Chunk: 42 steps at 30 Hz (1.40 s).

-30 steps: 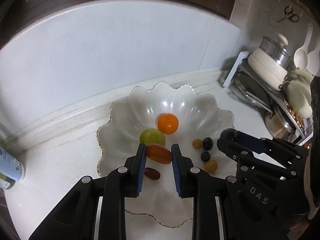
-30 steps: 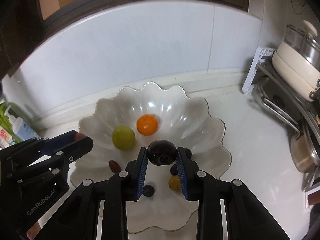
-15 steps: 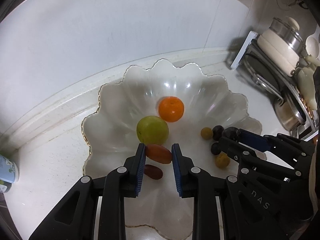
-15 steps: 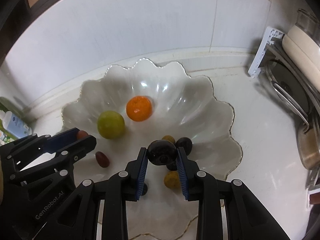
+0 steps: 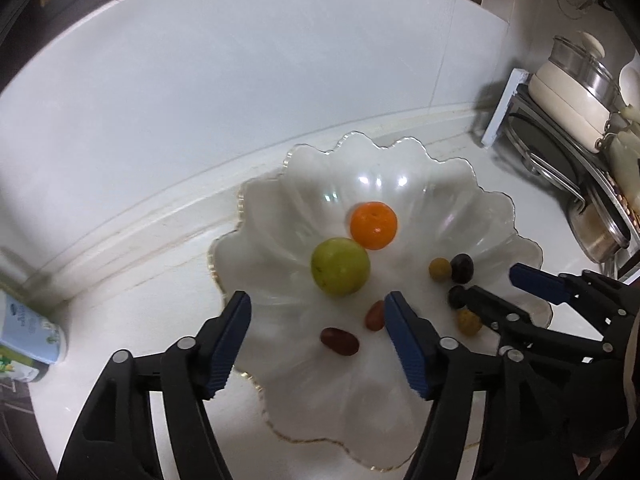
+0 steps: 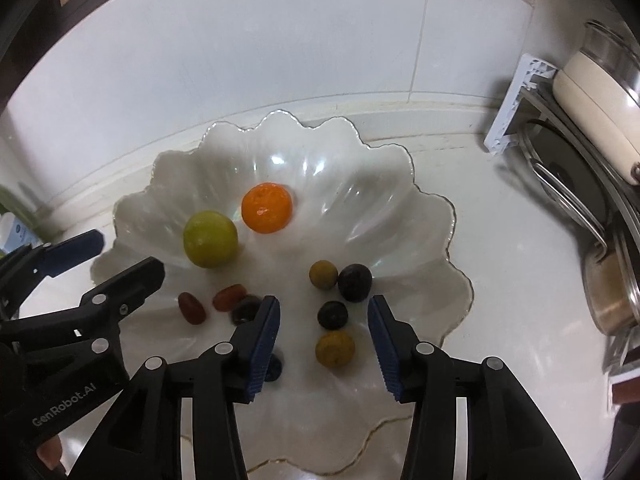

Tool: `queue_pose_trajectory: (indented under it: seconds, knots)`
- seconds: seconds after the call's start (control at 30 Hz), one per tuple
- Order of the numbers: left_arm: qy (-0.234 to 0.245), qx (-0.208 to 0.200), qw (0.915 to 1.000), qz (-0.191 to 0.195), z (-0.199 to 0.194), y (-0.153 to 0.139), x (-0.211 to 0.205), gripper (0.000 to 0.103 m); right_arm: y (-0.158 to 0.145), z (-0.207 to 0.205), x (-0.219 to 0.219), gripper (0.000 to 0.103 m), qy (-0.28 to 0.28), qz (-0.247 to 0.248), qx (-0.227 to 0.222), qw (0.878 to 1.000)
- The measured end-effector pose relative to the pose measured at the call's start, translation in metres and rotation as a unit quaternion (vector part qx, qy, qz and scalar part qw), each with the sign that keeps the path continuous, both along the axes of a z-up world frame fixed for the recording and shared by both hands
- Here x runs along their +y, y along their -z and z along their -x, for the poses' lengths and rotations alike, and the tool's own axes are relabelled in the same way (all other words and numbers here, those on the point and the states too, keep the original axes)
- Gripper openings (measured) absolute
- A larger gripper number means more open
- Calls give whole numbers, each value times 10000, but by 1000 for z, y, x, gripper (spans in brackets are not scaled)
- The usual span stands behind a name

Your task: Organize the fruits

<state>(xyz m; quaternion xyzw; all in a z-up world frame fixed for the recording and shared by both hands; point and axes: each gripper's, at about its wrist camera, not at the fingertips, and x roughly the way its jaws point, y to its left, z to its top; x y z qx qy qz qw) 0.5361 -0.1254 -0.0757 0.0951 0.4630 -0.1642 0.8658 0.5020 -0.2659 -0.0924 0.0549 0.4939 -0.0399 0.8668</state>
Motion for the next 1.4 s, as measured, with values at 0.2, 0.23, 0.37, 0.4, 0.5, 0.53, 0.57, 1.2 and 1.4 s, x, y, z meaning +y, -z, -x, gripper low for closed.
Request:
queue_pose_trajectory:
  seconds: [0.2, 0.23, 0.37, 0.4, 0.5, 0.53, 0.57, 1.2, 1.4]
  knots:
    - [-103, -614, 9978, -230, 25, -19, 7, 80, -16, 25, 3, 47, 157, 114, -364, 9991]
    - [-157, -760, 9966, -282, 31, -23, 9, 82, -19, 30, 4, 47, 186, 123, -424, 9989]
    - [-419, -1164, 9912, -471, 51, -36, 17, 89, -32, 55, 7, 48, 274, 153, -692, 9971]
    - [-467, -1297, 9889, -548, 58, -39, 20, 91, -35, 60, 7, 50, 301, 152, -752, 9966]
    - [-391, -1542, 9862, -452, 82, -51, 29, 91, -46, 84, 8, 60, 427, 234, -1016, 9936]
    - [-346, -1575, 9861, -387, 89, -54, 31, 91, -49, 92, 10, 60, 442, 254, -1107, 9925]
    - [-314, -1606, 9859, -343, 96, -56, 33, 91, -53, 100, 11, 60, 454, 264, -1159, 9919]
    - [-509, -1829, 9796, 651, 252, -91, 77, 91, -97, 266, 44, 60, 556, 440, -2100, 9751]
    - [-555, -1955, 9768, 680, 307, -95, 91, 91, -97, 315, 54, 60, 515, 381, -2230, 9727]
